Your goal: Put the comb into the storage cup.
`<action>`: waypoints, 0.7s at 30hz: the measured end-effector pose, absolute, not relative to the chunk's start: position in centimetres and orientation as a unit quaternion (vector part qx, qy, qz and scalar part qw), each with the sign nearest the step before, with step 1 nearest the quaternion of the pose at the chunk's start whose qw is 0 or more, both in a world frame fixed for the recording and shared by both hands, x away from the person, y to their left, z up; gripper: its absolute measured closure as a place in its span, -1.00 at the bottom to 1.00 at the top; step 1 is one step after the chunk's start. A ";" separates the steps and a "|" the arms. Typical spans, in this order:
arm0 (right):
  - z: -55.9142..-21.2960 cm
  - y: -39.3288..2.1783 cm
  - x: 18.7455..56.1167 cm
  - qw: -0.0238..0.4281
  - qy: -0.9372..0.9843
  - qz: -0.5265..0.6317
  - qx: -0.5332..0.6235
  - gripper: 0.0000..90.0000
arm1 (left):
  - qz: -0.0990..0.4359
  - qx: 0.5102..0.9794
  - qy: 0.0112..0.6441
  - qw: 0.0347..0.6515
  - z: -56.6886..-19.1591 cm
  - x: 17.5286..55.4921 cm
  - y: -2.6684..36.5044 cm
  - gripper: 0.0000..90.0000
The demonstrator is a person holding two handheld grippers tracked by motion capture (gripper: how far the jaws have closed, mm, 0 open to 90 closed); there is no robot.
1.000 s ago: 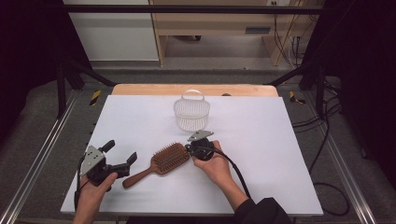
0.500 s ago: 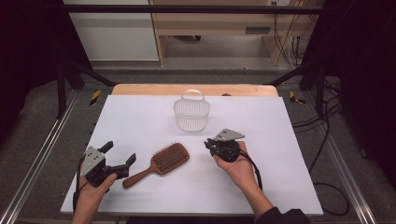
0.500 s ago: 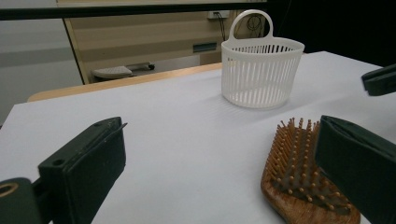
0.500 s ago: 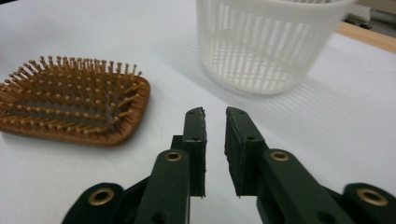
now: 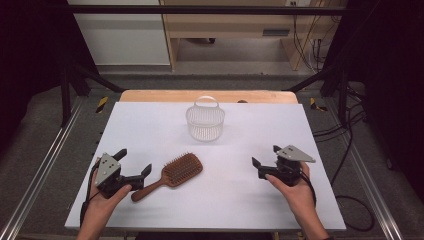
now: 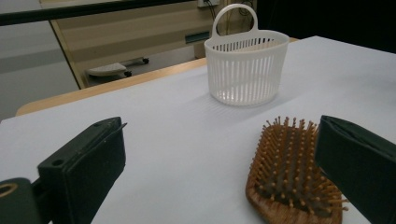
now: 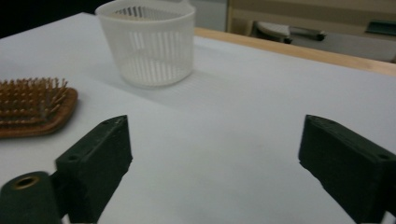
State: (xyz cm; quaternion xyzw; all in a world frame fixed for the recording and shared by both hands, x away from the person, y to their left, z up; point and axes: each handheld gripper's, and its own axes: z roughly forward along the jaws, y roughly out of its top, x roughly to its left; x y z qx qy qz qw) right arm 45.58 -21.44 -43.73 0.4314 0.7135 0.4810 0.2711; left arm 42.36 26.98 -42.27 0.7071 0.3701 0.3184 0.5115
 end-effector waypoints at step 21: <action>-44.2 -25.5 44.3 0.288 0.675 0.525 0.432 -0.88 | 0.312 0.769 0.352 0.433 -39.8 43.8 24.4 -0.96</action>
